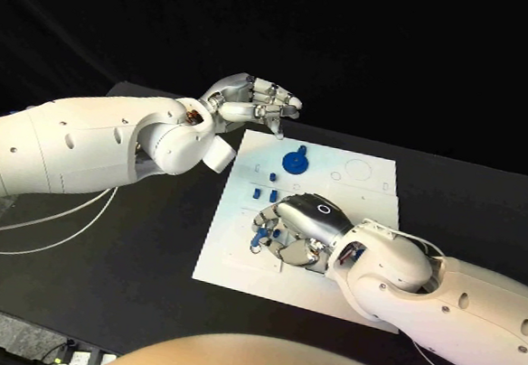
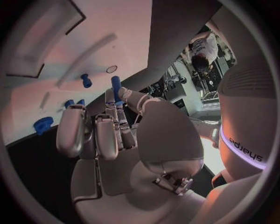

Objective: Assemble the parts on the task board

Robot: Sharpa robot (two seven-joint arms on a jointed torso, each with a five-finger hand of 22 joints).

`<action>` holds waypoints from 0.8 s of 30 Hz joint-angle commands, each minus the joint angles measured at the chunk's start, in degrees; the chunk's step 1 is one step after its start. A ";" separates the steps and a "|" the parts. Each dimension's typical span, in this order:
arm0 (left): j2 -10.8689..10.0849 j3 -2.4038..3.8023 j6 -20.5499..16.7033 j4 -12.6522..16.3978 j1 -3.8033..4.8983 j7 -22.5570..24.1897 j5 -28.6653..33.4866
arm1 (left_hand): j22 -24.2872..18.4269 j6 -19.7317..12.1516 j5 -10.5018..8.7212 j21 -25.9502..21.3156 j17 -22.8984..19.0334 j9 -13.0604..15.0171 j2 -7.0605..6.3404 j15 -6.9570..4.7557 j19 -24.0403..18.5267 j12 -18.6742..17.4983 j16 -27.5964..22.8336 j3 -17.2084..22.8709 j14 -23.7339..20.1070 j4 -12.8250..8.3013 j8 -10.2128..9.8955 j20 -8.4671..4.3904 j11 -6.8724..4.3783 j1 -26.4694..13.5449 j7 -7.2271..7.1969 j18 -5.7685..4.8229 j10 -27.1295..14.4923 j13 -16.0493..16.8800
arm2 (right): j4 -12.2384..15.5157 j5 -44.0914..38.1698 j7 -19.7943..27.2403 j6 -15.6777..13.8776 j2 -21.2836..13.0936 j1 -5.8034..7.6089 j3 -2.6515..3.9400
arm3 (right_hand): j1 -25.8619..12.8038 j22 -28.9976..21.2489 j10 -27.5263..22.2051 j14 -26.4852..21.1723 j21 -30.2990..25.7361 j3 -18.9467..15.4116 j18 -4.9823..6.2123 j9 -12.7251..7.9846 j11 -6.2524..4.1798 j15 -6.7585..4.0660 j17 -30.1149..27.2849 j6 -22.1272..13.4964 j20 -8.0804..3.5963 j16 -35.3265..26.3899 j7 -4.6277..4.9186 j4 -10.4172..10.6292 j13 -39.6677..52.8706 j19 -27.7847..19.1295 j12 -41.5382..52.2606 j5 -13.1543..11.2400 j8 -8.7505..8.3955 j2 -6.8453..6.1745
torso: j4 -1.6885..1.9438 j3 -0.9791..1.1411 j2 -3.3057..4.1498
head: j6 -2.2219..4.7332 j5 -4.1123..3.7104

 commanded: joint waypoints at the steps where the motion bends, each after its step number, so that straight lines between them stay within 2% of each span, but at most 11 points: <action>1: 0.07 0.03 1.03 0.16 0.05 0.32 -0.13 | -0.07 -0.23 0.18 -0.29 0.07 0.09 0.21 0.26 0.05 -0.30 -0.12 0.01 -0.27 -0.29 -0.21 0.28 0.17 -0.50 0.01 0.71 -0.41 -0.10 | -0.43 -1.68 -0.53 0.48 0.29 -0.18 -0.02 | 0.06 -0.03 0.28 2.44 -0.19 0.14 -0.77 1.98 0.07 -0.27 -0.02 0.27 -0.21 -0.17 -0.04 -0.24 0.03 0.61 -0.24 0.17 0.28 0.19 | 0.00 -0.06 -0.03 | 0.00 0.01; 14: -0.09 0.03 1.12 0.26 0.05 0.27 -0.13 | -0.07 -0.23 0.18 -0.29 0.07 0.09 0.21 0.26 0.05 -0.30 -0.12 0.01 -0.27 -0.29 -0.21 0.28 0.17 -0.50 0.01 0.71 -0.41 -0.10 | -1.19 -2.56 -1.64 3.99 0.77 -0.42 -0.22 | 0.00 -0.09 0.31 2.42 -0.28 0.17 -0.75 2.03 0.11 -0.24 -0.01 0.21 -0.19 -0.18 0.01 -0.28 0.04 0.57 -0.32 0.25 0.31 0.21 | -0.02 -0.07 -0.04 | 0.00 0.18; 24: -0.17 0.04 1.12 0.31 0.05 0.26 -0.13 | -0.07 -0.23 0.18 -0.29 0.07 0.09 0.21 0.26 0.05 -0.30 -0.12 0.01 -0.27 -0.29 -0.21 0.28 0.17 -0.50 0.01 0.71 -0.41 -0.10 | -1.41 -3.02 -2.14 4.99 0.97 -0.47 -0.26 | -0.03 0.03 0.32 2.42 -0.15 0.17 -0.78 2.04 0.12 -0.23 0.01 0.20 -0.19 -0.17 0.02 -0.28 0.04 0.60 -0.33 0.25 0.31 0.21 | 0.02 -0.07 -0.06 | 0.00 0.23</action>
